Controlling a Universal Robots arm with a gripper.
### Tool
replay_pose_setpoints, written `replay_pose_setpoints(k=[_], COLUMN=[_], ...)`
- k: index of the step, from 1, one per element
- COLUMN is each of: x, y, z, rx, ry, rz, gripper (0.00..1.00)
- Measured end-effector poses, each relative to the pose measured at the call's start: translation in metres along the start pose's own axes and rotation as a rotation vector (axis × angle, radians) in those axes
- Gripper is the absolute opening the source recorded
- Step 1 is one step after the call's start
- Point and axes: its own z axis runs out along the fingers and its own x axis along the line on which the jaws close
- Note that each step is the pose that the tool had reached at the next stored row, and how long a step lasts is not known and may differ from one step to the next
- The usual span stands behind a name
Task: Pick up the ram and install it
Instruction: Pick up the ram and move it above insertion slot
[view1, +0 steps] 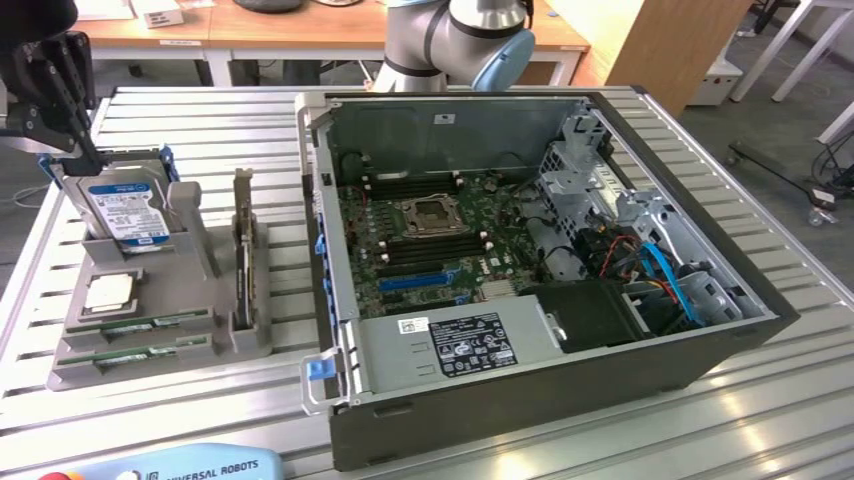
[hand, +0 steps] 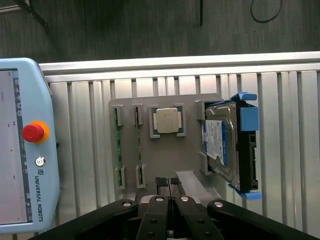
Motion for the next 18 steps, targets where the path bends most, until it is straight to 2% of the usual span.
replay_pose_setpoints(k=[12, 14, 15, 16, 18], x=[0.0000, 0.0000, 0.0000, 0.0000, 0.0000], y=[0.0000, 0.0000, 0.0000, 0.0000, 0.0000], z=[0.0000, 0.0000, 0.0000, 0.0000, 0.0000], rx=[0.0000, 0.0000, 0.0000, 0.0000, 0.0000], ry=[-0.0001, 0.0000, 0.0000, 0.0000, 0.0000], rz=[0.000, 0.000, 0.000, 0.000, 0.000], gripper=[0.11, 0.23, 0.23, 0.29, 0.29])
